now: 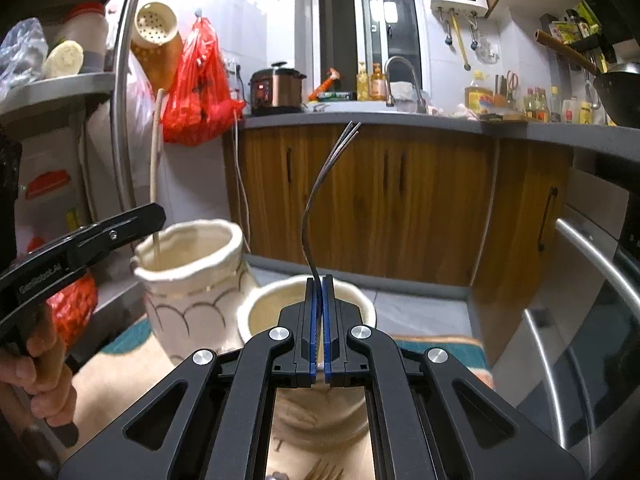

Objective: Organize utensils
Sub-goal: 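Lift chopstick over taller pot with left tool while right carries fork over smaller pot, then drop chopstick into taller pot with left tool while right releases fork into smaller pot, then grasp the green-handled yellow spoon with the right tool while the left returns to chopsticks, then close the left tool on another wooden chopstick and lift it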

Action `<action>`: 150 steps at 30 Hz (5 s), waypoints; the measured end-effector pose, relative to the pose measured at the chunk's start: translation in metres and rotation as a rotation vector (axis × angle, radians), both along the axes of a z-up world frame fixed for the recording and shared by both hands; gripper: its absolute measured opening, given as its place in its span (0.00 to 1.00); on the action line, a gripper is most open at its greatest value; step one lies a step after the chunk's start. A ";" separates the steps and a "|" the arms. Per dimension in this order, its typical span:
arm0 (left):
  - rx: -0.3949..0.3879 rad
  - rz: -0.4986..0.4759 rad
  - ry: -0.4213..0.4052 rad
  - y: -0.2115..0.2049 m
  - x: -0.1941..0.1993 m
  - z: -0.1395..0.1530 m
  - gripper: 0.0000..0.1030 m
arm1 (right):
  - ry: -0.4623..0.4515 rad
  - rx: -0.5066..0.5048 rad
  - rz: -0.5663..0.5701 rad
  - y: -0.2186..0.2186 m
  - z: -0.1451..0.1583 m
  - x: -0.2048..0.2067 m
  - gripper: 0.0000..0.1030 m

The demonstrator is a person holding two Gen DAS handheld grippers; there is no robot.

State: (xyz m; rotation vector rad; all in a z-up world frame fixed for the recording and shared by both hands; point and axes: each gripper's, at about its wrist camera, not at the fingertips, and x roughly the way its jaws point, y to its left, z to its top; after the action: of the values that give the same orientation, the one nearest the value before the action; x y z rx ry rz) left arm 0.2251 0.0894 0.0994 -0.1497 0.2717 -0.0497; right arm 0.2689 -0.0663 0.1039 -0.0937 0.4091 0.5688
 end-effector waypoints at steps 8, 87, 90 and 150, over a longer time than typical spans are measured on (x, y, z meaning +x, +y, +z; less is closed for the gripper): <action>0.077 0.031 0.035 -0.011 0.004 -0.004 0.04 | 0.030 -0.020 0.006 0.004 -0.007 0.004 0.03; 0.140 -0.187 0.551 -0.051 -0.048 -0.113 0.13 | 0.383 -0.194 0.059 -0.061 -0.092 -0.096 0.21; 0.148 -0.185 0.574 -0.051 -0.047 -0.116 0.00 | 0.369 -0.202 0.056 -0.059 -0.092 -0.098 0.17; 0.023 -0.282 0.603 -0.043 -0.046 -0.113 0.12 | 0.532 -0.420 0.123 -0.051 -0.083 -0.069 0.12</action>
State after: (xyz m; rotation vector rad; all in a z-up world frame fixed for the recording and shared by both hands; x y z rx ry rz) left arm 0.1794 0.0460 -0.0140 -0.0997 0.8940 -0.2839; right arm 0.1999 -0.1169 0.0205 -0.3765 1.0440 0.6197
